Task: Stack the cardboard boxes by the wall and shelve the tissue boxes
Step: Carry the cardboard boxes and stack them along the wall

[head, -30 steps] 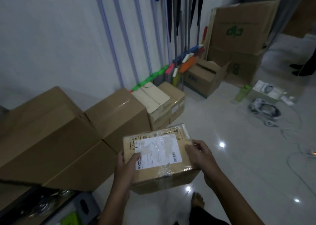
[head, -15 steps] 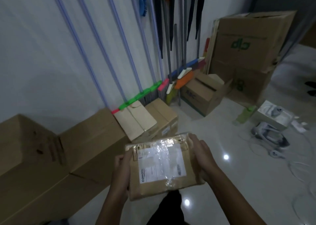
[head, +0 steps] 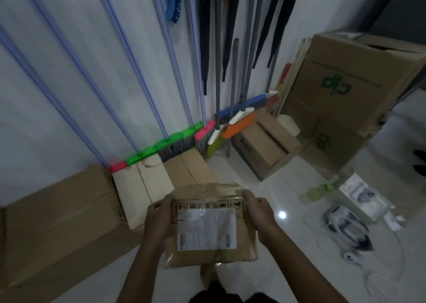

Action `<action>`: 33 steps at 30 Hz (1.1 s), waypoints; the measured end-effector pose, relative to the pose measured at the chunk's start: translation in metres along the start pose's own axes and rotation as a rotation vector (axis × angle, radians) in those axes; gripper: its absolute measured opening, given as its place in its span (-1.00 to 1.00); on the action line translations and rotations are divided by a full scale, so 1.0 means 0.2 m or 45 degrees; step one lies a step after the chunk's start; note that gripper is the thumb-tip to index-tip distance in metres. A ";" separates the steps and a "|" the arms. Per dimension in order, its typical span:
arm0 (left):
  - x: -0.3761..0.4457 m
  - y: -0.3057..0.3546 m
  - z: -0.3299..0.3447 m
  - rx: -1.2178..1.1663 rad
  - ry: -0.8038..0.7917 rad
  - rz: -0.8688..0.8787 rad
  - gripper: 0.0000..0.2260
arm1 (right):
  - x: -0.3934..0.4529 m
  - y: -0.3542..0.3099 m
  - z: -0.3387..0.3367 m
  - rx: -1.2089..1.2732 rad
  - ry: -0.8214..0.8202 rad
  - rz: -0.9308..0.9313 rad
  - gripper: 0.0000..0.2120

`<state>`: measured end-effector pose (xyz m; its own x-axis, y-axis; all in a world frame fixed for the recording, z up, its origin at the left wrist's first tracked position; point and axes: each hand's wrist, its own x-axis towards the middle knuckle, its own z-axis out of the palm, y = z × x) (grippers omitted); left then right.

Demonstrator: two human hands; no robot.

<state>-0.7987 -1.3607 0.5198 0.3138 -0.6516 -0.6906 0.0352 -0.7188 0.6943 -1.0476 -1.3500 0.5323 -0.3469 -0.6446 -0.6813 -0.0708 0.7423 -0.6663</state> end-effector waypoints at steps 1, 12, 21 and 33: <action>0.04 0.03 0.05 0.003 0.017 -0.011 -0.41 | 0.06 -0.05 -0.01 -0.026 -0.046 -0.004 -0.43; 0.47 0.25 0.54 -0.157 0.363 -0.054 -0.66 | 1.03 -0.55 0.04 -0.269 -0.535 -0.024 -0.68; 1.04 0.00 0.71 0.120 0.460 -0.115 -0.43 | 1.66 -0.37 0.31 -0.613 -0.722 -0.131 -0.62; 1.38 -0.48 0.96 1.046 0.516 0.441 -0.33 | 1.97 0.04 0.56 -0.609 -0.706 0.059 -0.52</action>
<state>-0.8976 -1.5172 0.2231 0.4897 -0.8363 -0.2465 -0.7440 -0.5482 0.3819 -1.0796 -1.6177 0.2239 0.1557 -0.5144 -0.8433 -0.5121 0.6880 -0.5142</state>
